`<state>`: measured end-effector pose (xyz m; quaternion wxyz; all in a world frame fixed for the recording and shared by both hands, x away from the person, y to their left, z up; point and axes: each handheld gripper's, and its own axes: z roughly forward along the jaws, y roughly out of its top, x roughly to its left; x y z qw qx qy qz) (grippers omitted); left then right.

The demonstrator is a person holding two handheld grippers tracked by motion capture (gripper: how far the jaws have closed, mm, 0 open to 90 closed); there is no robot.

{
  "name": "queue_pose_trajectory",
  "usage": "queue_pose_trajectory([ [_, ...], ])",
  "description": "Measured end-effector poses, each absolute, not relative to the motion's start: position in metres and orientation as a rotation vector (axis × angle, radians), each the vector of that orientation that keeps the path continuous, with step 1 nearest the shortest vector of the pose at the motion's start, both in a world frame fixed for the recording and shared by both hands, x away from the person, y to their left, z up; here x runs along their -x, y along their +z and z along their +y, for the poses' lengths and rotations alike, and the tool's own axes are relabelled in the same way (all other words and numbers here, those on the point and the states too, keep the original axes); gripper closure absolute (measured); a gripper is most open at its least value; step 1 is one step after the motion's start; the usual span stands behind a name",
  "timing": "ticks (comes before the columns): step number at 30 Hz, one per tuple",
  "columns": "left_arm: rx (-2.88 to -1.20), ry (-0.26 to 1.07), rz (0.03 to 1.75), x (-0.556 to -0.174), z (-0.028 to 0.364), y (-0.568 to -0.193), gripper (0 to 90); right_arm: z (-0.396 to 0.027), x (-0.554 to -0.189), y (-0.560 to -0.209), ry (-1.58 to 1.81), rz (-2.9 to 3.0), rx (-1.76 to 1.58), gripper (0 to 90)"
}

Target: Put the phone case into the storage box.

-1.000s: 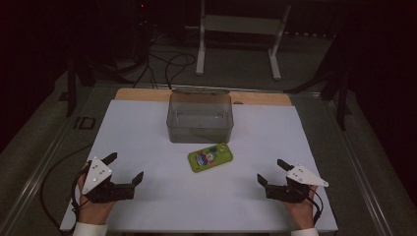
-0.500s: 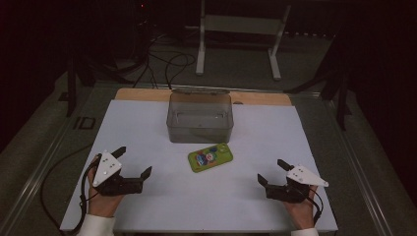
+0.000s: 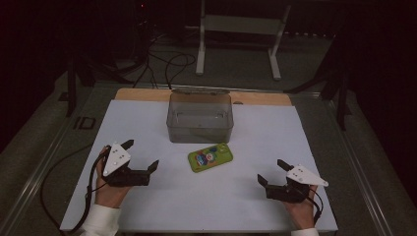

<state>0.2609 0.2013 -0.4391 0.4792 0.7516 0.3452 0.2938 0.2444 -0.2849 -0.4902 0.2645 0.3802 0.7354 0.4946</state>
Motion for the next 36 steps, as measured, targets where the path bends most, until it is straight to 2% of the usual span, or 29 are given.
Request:
queue_pose_trajectory([
  [36, -2.014, 0.666, 0.805, -0.296, 0.172, -0.433, 0.0, -0.285, -0.245, -0.491, 1.330, 1.994, -1.043, 9.0],
])
